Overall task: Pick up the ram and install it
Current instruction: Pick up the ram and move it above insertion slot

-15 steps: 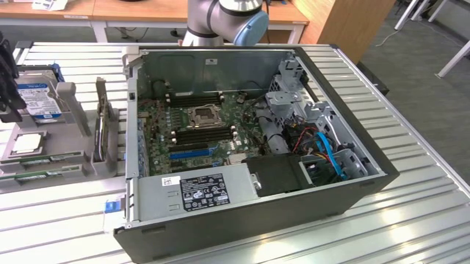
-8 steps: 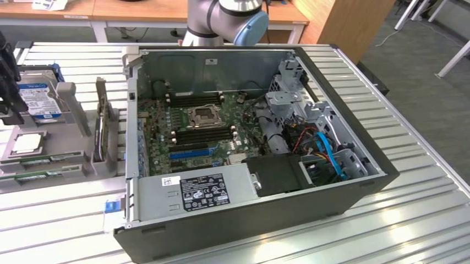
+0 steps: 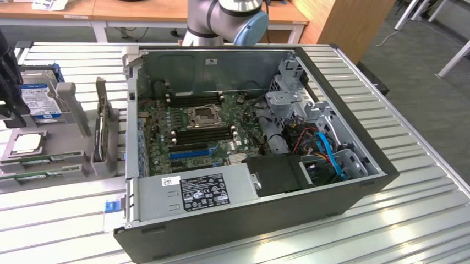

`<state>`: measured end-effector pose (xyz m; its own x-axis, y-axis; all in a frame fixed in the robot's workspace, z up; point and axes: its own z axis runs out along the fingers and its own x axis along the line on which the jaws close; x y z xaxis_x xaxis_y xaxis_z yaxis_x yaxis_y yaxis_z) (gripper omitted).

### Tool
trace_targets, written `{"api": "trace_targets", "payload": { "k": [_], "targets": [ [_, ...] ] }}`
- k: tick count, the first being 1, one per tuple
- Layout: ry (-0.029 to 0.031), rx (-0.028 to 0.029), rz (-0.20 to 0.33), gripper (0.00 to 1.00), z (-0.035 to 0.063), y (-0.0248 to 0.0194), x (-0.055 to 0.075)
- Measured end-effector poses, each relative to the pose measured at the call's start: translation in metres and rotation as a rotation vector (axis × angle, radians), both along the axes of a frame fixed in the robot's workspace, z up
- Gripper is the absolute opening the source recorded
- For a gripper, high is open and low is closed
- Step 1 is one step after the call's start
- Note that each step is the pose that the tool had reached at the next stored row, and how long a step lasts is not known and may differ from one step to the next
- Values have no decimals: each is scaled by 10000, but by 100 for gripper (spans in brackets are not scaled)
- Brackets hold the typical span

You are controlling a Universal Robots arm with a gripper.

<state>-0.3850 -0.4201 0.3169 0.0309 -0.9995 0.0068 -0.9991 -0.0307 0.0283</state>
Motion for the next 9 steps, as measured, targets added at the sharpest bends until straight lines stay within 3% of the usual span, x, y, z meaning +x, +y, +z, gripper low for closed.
{"api": "trace_targets", "payload": {
  "k": [9],
  "targets": [
    [0,0,0,35,-77,0,0]
  ]
}}
